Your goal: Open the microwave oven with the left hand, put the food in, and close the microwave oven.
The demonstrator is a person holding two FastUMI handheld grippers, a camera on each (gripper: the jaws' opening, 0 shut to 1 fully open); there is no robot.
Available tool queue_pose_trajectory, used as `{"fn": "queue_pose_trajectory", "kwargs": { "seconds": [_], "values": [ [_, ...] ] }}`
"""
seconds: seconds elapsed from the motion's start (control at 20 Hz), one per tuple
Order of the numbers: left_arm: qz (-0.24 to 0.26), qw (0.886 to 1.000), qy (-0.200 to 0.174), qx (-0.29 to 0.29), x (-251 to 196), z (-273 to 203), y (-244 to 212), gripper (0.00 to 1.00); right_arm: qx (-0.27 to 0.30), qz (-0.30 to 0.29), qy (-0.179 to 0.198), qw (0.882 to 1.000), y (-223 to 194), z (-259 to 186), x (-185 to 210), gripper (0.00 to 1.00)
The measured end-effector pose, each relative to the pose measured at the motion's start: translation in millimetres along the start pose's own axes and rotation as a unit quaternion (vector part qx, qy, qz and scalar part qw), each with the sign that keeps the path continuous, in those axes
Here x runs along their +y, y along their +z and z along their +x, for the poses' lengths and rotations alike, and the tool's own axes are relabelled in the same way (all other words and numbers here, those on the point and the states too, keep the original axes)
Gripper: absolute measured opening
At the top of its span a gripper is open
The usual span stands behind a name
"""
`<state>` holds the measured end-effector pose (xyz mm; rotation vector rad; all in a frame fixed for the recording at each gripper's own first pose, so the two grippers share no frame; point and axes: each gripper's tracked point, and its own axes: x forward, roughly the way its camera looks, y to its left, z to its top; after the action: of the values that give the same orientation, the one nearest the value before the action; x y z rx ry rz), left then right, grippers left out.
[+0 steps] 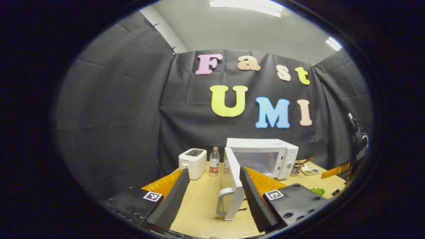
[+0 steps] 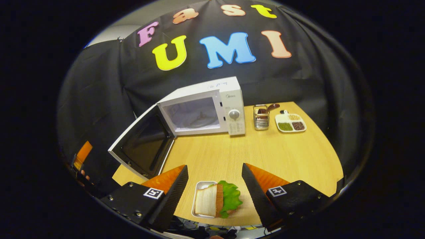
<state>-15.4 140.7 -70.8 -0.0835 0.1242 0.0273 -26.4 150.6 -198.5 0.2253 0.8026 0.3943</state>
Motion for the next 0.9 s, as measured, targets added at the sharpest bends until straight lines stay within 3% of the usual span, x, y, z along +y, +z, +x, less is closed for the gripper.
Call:
{"fn": "queue_pose_trajectory", "kwargs": {
  "seconds": [0.35, 0.65, 0.7, 0.75, 0.85, 0.9],
  "values": [
    [0.023, 0.999, 0.024, -0.029, -22.1, -20.7, 29.7, 0.98, 0.11, 0.07, 0.038, 0.991, -59.3, 25.4, -24.2, 0.98],
    [0.038, 0.998, 0.048, -0.014, -36.9, -27.2, 19.0, 0.97, 0.185, 0.124, 0.089, 0.971, -100.3, 36.6, -13.3, 0.96],
    [0.041, 0.998, 0.052, -0.015, -37.9, -27.7, 18.3, 0.98, 0.201, 0.138, 0.091, 0.966, -107.7, 39.7, -12.5, 0.93],
    [0.043, 0.997, 0.058, -0.016, -39.0, -30.0, 18.5, 0.97, 0.211, 0.154, 0.099, 0.96, -111.0, 38.7, -9.9, 0.74],
    [0.04, 0.997, 0.069, -0.017, -41.2, -33.5, 19.0, 0.98, 0.231, 0.173, 0.114, 0.95, -116.3, 42.5, -5.8, 0.58],
    [0.04, 0.996, 0.076, -0.019, -39.9, -36.0, 18.5, 0.98, 0.223, 0.191, 0.124, 0.948, -110.4, 43.2, -3.5, 0.68]
  ]
}}
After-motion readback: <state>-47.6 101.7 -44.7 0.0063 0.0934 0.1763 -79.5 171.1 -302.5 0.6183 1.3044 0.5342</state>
